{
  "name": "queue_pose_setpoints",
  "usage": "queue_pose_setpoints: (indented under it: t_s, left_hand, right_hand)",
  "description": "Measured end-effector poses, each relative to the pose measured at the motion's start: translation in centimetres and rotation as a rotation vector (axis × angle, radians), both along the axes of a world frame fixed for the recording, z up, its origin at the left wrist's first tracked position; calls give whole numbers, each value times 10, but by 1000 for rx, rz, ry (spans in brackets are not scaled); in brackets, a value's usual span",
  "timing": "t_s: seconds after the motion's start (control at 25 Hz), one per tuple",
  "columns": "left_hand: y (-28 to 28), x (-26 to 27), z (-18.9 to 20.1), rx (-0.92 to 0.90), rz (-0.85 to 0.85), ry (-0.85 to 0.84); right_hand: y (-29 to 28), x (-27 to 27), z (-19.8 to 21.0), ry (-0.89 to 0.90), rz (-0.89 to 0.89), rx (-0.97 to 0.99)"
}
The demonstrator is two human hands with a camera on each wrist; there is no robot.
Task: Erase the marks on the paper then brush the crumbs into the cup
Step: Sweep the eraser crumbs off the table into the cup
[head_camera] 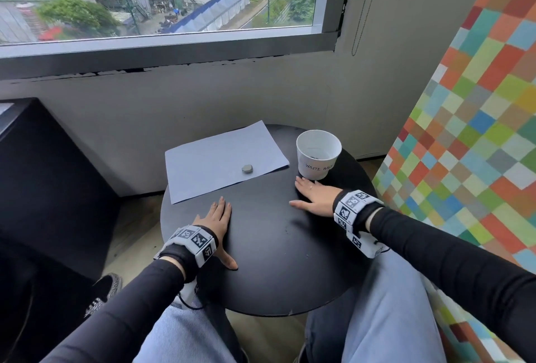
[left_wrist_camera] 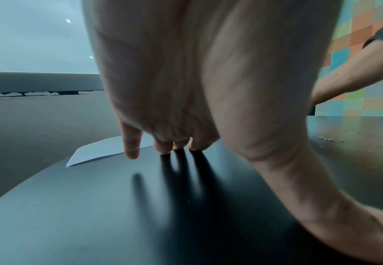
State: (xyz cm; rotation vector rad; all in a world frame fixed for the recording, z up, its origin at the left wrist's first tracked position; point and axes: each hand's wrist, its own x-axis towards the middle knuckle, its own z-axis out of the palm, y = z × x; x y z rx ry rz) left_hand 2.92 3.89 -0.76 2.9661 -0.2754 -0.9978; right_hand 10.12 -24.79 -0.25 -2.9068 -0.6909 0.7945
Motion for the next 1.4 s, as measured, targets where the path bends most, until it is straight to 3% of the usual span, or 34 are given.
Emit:
queue_pose_setpoints:
  t_s: [0.28,0.36,0.48,0.64,0.68,0.76,0.88,0.96,1.04,1.2,1.32,1.4]
  left_hand:
    - [0,23,2,-21,-85,-25]
    - [-10,41,1,-37,-114,-70]
    - [-34,51,-3,-57,-172,-95]
    - [-74,10,-10,-138,-550,-58]
    - [-76,9,-9,-162,-568,-55]
    - [-71,29,-3,-175,-405,-122]
    - [-56,63,3,-95,-131,-168]
    - [-57,63,-1,-90,-187,-114]
    - [-67,45,-11,-80,-361,-82]
    - [-86,-8,-16,-168,-609,-70]
    - [-80,-23,-11,-202,-586,-42]
    - [-67,-13,-4,-205,-470,-112]
  right_hand:
    - [-2,-73,-14,-20,412,101]
    - [-6,-68,-8,-12,367,139]
    - [-16,-37,2,-24,81,218]
    - [-28,-22,6,-30,-62,265]
    - [-31,-22,7,-36,-83,288]
    - [-37,-21,8,-35,-120,319]
    - [-47,-22,2,-20,-135,224]
    - [-52,-24,-6,8,-147,114]
    - [-48,-33,-13,-4,-125,52]
    - [-27,-78,-16,-50,93,45]
    - [-25,-93,-10,18,170,66]
    - [-36,-74,-4,26,49,117]
